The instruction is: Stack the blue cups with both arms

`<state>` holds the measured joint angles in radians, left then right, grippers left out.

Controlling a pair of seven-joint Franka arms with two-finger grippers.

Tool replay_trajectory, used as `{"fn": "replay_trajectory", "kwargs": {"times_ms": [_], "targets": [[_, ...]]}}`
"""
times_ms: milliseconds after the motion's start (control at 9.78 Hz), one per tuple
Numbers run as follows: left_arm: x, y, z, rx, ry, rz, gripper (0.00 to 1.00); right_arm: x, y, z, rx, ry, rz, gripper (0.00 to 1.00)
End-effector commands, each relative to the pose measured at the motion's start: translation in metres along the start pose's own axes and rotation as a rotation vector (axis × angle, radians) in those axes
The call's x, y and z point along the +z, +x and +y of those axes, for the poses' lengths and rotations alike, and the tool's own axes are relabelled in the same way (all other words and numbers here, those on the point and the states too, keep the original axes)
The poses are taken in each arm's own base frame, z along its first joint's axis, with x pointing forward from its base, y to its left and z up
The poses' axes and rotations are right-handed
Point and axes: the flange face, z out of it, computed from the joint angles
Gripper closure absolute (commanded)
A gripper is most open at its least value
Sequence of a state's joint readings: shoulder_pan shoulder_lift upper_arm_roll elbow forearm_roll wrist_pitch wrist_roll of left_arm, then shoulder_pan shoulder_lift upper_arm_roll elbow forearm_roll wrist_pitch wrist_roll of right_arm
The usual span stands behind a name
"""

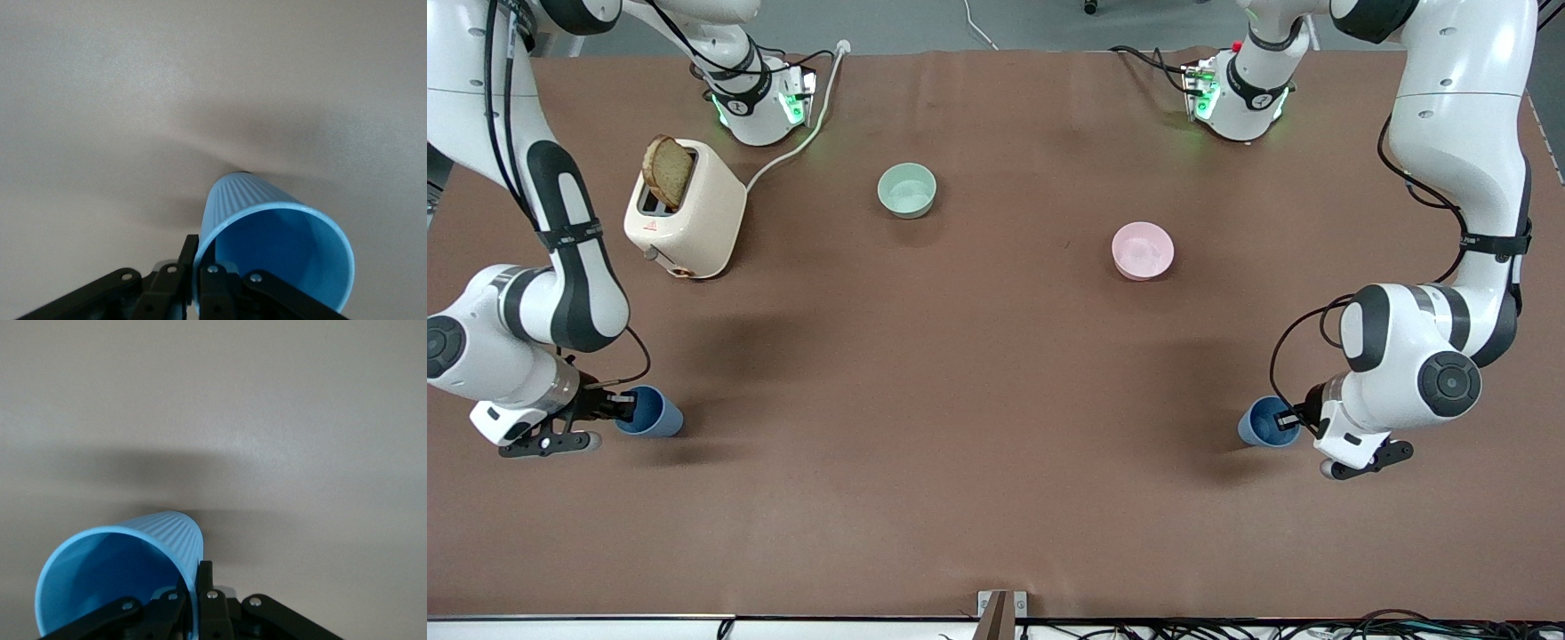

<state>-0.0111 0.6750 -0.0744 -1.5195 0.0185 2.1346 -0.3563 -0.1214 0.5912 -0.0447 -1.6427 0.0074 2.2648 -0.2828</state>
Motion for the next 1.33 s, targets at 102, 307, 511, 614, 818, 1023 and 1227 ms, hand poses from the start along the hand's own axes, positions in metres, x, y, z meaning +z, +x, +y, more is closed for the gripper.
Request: {"fn": "replay_trajectory", "kwargs": {"times_ms": [102, 307, 511, 614, 818, 1023, 1227], "targets": [[-0.045, -0.031, 0.055, -0.025, -0.002, 0.003, 1.00, -0.079, 0.015, -0.004, 0.015, 0.074, -0.067, 1.00], [-0.056, -0.087, 0.144, -0.208, -0.028, -0.049, 1.00, -0.118, 0.019, -0.010, 0.034, 0.158, -0.095, 1.00], [-0.042, -0.154, 0.235, -0.328, -0.026, -0.071, 1.00, -0.151, 0.020, -0.012, 0.021, 0.171, -0.125, 1.00], [-0.038, -0.184, 0.280, -0.344, -0.035, -0.069, 1.00, -0.156, 0.020, -0.013, 0.041, 0.176, -0.133, 1.00], [-0.014, -0.236, 0.346, -0.454, -0.078, -0.074, 1.00, -0.170, 0.020, -0.019, 0.066, 0.173, -0.117, 1.00], [0.015, -0.279, 0.385, -0.492, -0.112, -0.073, 1.00, -0.170, 0.025, -0.043, 0.108, 0.167, -0.124, 1.00], [0.051, -0.308, 0.399, -0.451, -0.076, -0.083, 0.99, -0.171, 0.033, -0.084, 0.166, 0.155, -0.134, 1.00]]}}
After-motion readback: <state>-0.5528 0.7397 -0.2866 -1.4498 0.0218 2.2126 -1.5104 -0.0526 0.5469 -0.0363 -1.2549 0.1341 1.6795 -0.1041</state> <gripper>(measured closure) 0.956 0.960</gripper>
